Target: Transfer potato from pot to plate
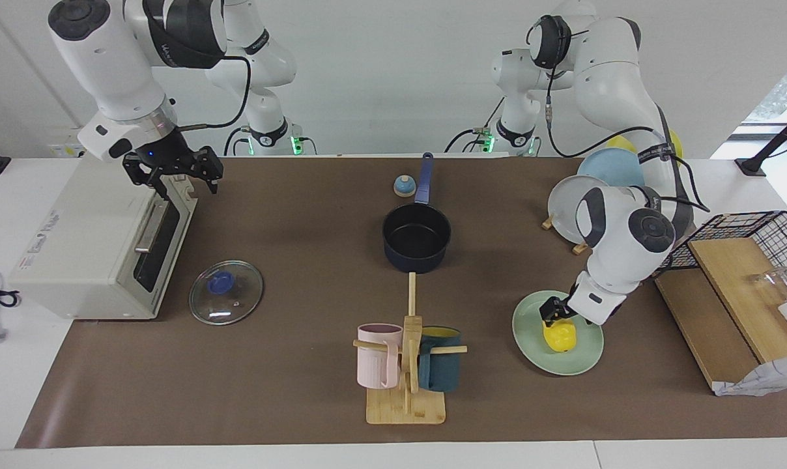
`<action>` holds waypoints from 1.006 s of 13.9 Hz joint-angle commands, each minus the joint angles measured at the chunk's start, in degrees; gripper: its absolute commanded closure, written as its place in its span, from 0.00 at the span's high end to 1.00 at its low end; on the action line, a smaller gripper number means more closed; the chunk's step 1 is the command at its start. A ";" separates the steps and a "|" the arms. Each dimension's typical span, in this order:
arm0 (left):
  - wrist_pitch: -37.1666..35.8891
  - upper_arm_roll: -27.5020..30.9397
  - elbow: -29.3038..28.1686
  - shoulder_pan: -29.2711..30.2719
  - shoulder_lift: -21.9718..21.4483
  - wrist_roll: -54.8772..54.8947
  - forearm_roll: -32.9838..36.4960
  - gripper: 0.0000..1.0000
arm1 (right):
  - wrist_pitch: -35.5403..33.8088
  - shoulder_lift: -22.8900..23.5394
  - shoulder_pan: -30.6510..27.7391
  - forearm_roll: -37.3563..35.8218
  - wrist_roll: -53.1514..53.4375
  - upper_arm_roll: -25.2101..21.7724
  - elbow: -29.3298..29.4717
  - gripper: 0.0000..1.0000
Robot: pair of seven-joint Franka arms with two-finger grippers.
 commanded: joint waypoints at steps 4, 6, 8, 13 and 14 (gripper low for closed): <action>-11.89 -0.36 -3.12 1.70 -12.55 0.52 1.02 1.00 | -0.49 -0.78 -0.18 0.71 0.87 0.12 -0.50 1.00; -14.08 -0.36 -4.70 2.66 -17.64 0.52 1.02 1.00 | -0.58 -0.78 -0.18 0.71 0.87 0.12 -0.50 1.00; -17.59 -0.36 -4.71 2.75 -21.61 0.43 1.02 1.00 | -0.49 -0.78 -0.09 0.71 0.87 0.12 -0.41 1.00; -25.68 -0.36 -5.14 2.67 -26.98 0.26 1.02 1.00 | -0.75 -0.86 -0.18 0.71 0.79 0.12 -0.24 1.00; -25.52 -0.36 -7.32 2.41 -27.77 0.08 1.02 1.00 | -1.01 -1.04 -0.18 0.71 0.79 0.12 -0.15 1.00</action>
